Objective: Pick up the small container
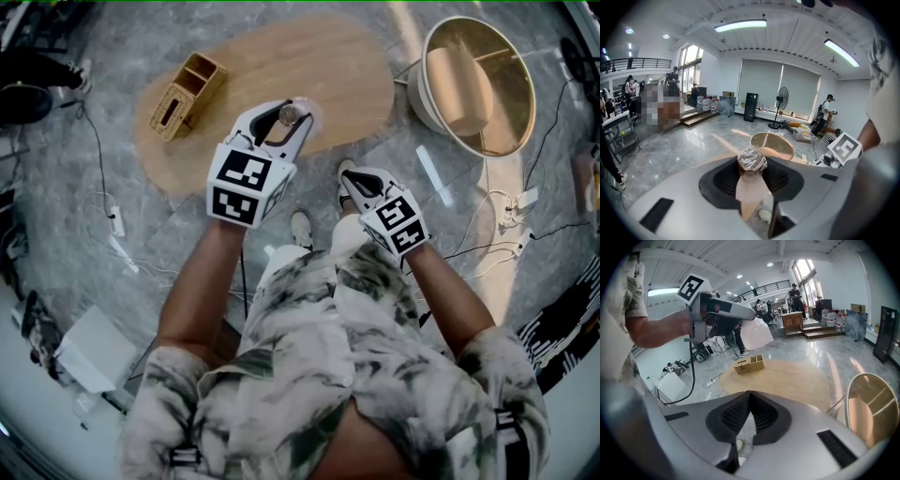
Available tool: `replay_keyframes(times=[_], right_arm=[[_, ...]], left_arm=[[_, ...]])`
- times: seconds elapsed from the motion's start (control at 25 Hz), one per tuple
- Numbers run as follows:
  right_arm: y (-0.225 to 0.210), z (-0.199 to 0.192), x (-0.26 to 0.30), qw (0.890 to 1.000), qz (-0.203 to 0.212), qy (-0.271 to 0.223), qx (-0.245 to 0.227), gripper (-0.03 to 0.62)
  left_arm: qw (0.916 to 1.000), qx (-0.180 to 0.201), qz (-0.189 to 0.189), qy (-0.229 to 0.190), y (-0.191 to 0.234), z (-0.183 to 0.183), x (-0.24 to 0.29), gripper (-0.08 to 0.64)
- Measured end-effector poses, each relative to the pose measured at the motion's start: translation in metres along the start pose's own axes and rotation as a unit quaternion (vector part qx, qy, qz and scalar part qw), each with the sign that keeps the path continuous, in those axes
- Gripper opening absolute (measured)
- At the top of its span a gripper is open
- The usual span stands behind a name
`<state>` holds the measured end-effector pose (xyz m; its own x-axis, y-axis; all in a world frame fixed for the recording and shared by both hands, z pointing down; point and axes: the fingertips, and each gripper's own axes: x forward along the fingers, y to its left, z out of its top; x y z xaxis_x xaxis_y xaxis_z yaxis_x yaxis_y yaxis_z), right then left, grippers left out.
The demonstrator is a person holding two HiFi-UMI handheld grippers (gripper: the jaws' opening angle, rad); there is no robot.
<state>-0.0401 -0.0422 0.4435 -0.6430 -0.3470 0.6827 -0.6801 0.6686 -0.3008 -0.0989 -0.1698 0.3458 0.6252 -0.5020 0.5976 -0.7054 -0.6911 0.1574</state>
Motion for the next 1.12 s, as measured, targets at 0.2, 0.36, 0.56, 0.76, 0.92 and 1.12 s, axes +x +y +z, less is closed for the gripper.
replay_keyframes(times=[0.2, 0.36, 0.56, 0.76, 0.92, 1.12], right_arm=[[0.003, 0.001, -0.002, 1.0, -0.004, -0.005, -0.002, 0.021], [0.005, 0.002, -0.001, 1.0, -0.005, -0.007, -0.002, 0.021], [0.003, 0.004, -0.002, 1.0, -0.009, -0.011, 0.0, 0.021], [0.002, 0.002, -0.004, 1.0, -0.009, -0.009, 0.0, 0.021], [-0.002, 0.0, -0.002, 1.0, -0.008, -0.007, 0.001, 0.021], [-0.008, -0.003, -0.003, 1.0, -0.006, -0.004, 0.003, 0.021]], left_arm=[[1.0, 0.004, -0.003, 0.001, -0.003, 0.001, -0.005, 0.152], [1.0, 0.005, -0.004, 0.002, -0.003, -0.001, -0.005, 0.152], [1.0, 0.002, -0.004, 0.001, -0.002, 0.001, -0.003, 0.152], [1.0, 0.001, -0.002, 0.0, -0.002, 0.0, -0.002, 0.152], [1.0, 0.0, -0.001, 0.001, 0.001, 0.0, 0.003, 0.152], [1.0, -0.001, 0.0, 0.001, 0.001, 0.003, 0.01, 0.152]])
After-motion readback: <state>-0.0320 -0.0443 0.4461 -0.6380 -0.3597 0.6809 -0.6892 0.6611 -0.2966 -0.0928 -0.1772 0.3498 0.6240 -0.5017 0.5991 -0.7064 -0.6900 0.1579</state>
